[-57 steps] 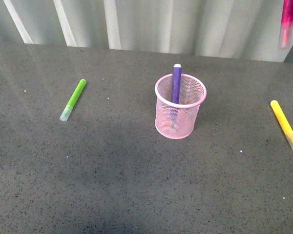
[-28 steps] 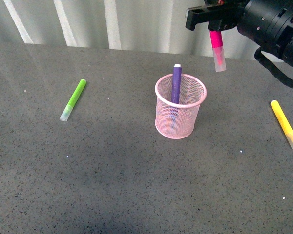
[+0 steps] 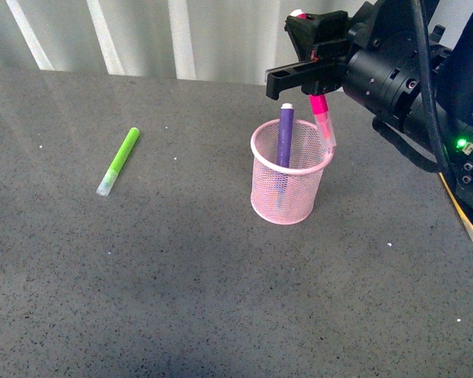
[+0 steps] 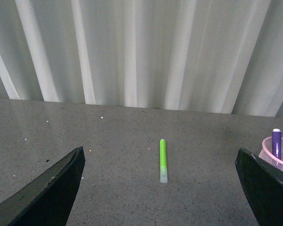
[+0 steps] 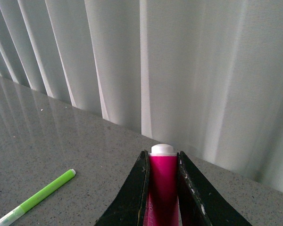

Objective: Insert purple and pink pens into pink cup

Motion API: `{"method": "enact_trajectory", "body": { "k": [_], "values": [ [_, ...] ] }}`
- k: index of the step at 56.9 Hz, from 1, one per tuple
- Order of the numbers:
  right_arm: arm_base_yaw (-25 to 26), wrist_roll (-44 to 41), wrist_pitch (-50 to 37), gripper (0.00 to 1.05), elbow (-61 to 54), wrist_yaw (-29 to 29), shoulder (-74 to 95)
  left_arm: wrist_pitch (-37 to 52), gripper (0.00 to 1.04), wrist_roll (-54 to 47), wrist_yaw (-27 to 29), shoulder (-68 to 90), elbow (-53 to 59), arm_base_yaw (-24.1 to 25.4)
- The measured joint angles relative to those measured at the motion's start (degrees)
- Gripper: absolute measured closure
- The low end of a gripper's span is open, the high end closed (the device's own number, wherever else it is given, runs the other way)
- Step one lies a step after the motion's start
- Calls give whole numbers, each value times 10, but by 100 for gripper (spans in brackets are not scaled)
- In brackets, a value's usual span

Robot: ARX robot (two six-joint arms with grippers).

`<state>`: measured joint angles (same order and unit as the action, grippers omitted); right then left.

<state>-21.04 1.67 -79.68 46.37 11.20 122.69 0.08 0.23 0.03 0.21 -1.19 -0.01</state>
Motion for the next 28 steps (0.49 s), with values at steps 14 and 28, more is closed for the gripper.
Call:
{"method": "enact_trajectory", "body": {
  "k": [14,28],
  "values": [
    [-7,0,0,93,11,3,24,0,7,0,0,0,0,0],
    [-18,0,0,84,33,10,43,0,7,0,0,0,0,0]
  ]
}}
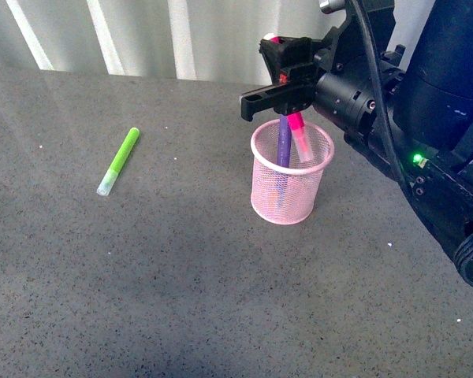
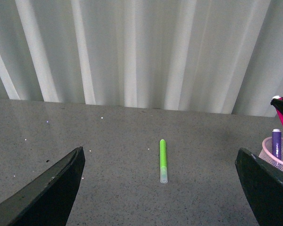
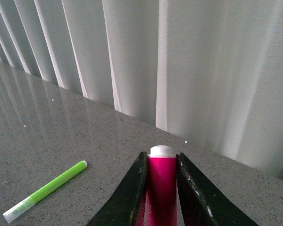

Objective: Insert purple and pink pens into pink cup

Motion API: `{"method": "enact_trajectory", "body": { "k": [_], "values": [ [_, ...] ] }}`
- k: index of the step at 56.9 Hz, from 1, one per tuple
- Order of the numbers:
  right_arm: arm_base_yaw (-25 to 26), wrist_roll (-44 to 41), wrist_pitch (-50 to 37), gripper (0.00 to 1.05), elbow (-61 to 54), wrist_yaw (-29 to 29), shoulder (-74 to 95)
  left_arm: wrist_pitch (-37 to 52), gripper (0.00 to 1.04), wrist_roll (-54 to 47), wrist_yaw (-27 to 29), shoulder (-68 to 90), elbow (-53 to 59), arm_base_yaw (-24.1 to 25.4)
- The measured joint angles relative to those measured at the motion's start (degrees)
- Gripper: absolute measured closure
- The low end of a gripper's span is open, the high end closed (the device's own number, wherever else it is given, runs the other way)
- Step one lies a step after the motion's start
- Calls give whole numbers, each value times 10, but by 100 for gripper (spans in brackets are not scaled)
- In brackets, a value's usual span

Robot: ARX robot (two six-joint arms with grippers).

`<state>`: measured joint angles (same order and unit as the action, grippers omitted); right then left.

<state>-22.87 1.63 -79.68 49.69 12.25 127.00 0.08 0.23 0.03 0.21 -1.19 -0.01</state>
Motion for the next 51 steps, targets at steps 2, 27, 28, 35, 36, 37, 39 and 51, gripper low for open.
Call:
{"method": "enact_trajectory", "body": {
  "k": [2,27,28,35,36,37,39,51],
  "values": [
    [-1,0,0,79,2,1,1,0,7,0,0,0,0,0],
    [-5,1,-1,6,11,9,1,0,7,0,0,0,0,0],
    [-5,1,-1,4,10,9,1,0,7,0,0,0,0,0],
    [-5,0,-1,8,10,6,1,0,7,0,0,0,0,0],
    [-5,0,-1,7,10,4,1,0,7,0,0,0,0,0],
    [-4,1,-1,7,10,2,1,0,7,0,0,0,0,0],
    [-4,0,-1,6,10,-2,1,0,7,0,0,0,0,0],
    [48,-25,19,7,-82,-79,-93,0,7,0,-2,-1,0,0]
  ]
}}
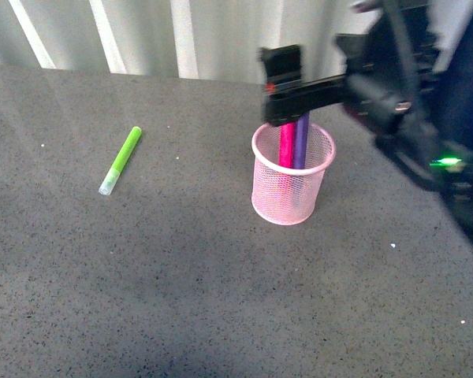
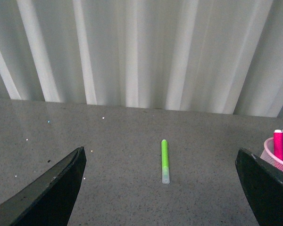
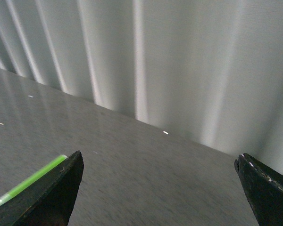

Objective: Insert purple and pink pens into pink cup

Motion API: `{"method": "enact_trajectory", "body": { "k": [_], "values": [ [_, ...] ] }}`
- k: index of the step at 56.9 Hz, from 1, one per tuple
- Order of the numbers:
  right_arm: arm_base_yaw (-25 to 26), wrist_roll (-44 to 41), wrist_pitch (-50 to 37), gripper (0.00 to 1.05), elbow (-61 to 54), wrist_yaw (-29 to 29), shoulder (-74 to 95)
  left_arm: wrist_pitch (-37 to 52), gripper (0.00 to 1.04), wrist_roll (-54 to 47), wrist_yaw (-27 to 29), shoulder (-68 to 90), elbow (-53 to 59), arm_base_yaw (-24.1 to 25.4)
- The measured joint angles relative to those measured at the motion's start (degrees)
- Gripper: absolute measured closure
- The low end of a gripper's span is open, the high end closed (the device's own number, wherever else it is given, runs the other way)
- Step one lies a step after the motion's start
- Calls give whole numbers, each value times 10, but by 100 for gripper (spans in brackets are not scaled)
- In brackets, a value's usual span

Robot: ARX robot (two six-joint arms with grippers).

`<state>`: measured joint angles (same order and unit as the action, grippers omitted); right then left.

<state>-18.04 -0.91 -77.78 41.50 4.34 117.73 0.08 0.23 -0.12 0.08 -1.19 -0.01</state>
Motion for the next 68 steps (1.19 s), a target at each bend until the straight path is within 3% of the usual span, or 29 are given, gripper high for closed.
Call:
{"method": "enact_trajectory", "body": {
  "k": [6,15,36,45,49,53,64,68],
  "values": [
    [112,-5,44,7,-62,-27,-244,-1,7,0,4,1,0,0],
    [176,-1,98,7,-100,-4,-417,-1,7,0,-1,0,0,0],
    [206,8,198,7,-250,17,-628,-1,7,0,1,0,0,0],
    [189,13,315,8,-358,-2,-787,-1,7,0,2,0,0,0],
    [183,12,457,19,-365,-35,-871,-1,7,0,2,0,0,0],
    [183,12,530,30,-389,-45,-927,-1,7,0,1,0,0,0],
    [182,11,589,62,-406,-43,-988,-1,7,0,2,1,0,0],
    [182,11,608,79,-406,-43,-1011,-1,7,0,2,0,0,0]
  ]
}}
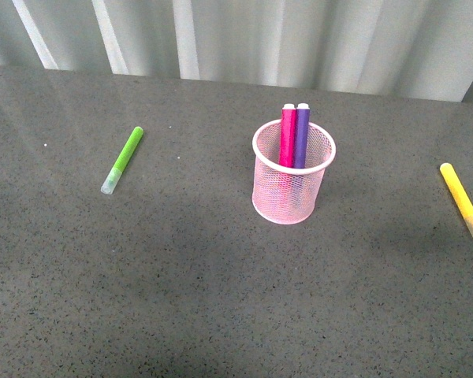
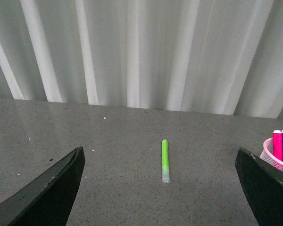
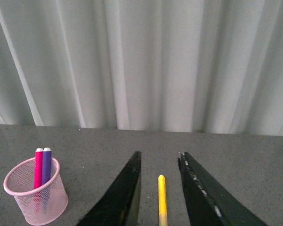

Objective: Insert purple and pink pens into pink cup

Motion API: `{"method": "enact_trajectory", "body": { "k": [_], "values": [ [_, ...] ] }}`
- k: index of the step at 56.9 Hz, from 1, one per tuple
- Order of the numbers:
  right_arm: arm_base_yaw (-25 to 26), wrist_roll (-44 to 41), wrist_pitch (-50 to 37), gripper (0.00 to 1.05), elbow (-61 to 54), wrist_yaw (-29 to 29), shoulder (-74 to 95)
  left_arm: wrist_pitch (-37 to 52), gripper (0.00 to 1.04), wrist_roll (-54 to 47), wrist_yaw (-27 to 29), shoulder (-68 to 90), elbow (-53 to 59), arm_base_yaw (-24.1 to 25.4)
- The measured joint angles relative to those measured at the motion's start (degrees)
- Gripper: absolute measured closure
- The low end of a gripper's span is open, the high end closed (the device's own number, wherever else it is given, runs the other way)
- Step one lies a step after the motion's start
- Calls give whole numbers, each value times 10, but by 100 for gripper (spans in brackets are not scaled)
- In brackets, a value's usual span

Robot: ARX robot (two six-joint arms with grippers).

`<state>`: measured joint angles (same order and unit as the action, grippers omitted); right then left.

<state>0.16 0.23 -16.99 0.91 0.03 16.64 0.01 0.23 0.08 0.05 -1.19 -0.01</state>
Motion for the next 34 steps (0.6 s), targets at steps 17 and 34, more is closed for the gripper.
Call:
{"method": "enact_trajectory", "body": {
  "k": [17,34],
  "values": [
    [0,-1,64,101,0,-1,-63,0,7,0,0,0,0,0],
    [0,-1,169,101,1,0,-164,0,7,0,-1,0,0,0]
  ]
}}
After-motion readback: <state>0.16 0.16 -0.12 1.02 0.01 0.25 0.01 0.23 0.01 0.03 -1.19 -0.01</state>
